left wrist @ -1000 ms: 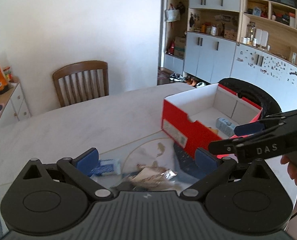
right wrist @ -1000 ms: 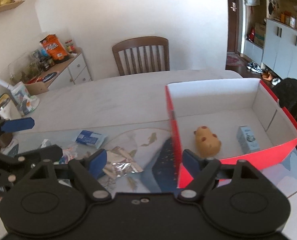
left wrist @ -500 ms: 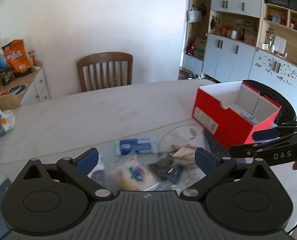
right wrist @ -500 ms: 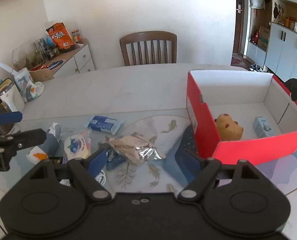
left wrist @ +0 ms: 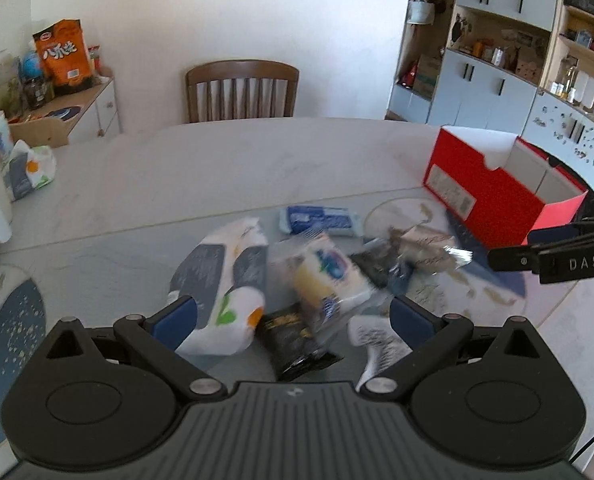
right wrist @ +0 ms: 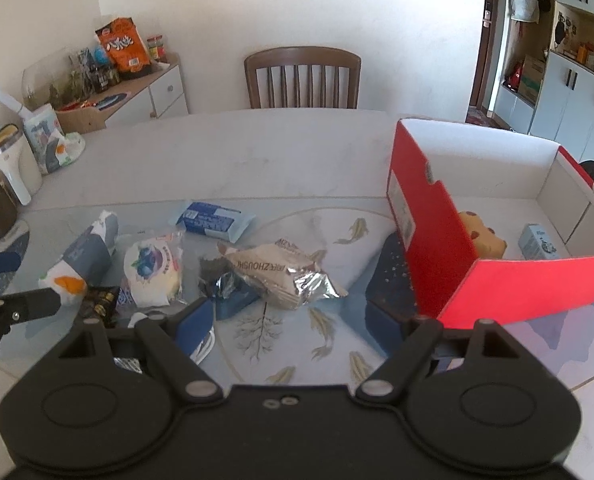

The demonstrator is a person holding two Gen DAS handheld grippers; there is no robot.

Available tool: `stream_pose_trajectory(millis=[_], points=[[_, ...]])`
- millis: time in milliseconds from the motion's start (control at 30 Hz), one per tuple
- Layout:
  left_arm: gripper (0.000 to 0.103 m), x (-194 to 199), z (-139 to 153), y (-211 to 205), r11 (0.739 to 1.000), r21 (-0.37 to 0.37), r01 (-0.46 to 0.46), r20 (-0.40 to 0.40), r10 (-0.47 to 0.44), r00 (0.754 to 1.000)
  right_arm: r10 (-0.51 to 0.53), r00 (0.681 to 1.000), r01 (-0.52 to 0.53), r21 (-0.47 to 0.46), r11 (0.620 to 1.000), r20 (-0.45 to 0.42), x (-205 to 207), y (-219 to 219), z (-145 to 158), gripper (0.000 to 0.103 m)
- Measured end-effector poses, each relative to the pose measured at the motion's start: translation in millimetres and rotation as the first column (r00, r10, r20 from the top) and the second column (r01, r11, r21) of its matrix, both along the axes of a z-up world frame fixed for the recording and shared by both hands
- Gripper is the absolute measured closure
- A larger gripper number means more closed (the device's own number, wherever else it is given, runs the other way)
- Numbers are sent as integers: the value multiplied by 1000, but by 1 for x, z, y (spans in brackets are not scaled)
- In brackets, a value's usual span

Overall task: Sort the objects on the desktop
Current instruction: 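Grasp the white-grey printed bag with the left tool while the right tool grasps the silver foil bag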

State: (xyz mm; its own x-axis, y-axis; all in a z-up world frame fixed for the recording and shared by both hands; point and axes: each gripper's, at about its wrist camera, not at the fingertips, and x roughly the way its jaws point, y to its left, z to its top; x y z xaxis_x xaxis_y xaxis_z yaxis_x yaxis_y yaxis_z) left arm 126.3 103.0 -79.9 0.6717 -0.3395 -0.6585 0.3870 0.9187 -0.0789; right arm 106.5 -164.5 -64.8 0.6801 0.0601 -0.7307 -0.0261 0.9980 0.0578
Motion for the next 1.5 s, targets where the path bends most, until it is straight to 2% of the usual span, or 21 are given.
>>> stream_pose_trajectory(millis=[400, 800, 1133, 1200, 1233, 1367, 1500], points=[[0, 29, -16, 9, 998, 51, -46, 1, 46, 999, 5, 1000, -6, -20, 1000, -19, 42, 6, -20, 20], [0, 62, -43, 9, 995, 84, -59, -61, 65, 996, 20, 996, -22, -21, 1000, -83, 85, 12, -51, 20], [1, 84, -61, 21, 995, 28, -94, -144, 97, 985, 21, 991, -11, 74, 997, -134, 101, -1, -63, 20], [4, 85, -61, 24, 995, 9, -103, -151, 103, 983, 28, 991, -18, 73, 997, -134, 101, -1, -62, 21], [8, 85, -62, 25, 995, 1, -104, -152, 103, 983, 33, 991, -24, 71, 997, -132, 101, -1, -62, 22], [24, 88, -62, 26, 995, -17, -102, -172, 97, 980, 52, 990, -42, 79, 996, -130, 100, -2, -61, 32], [30, 87, -61, 26, 994, -20, -104, -174, 99, 980, 47, 990, -36, 83, 996, -130, 97, -2, -60, 41]])
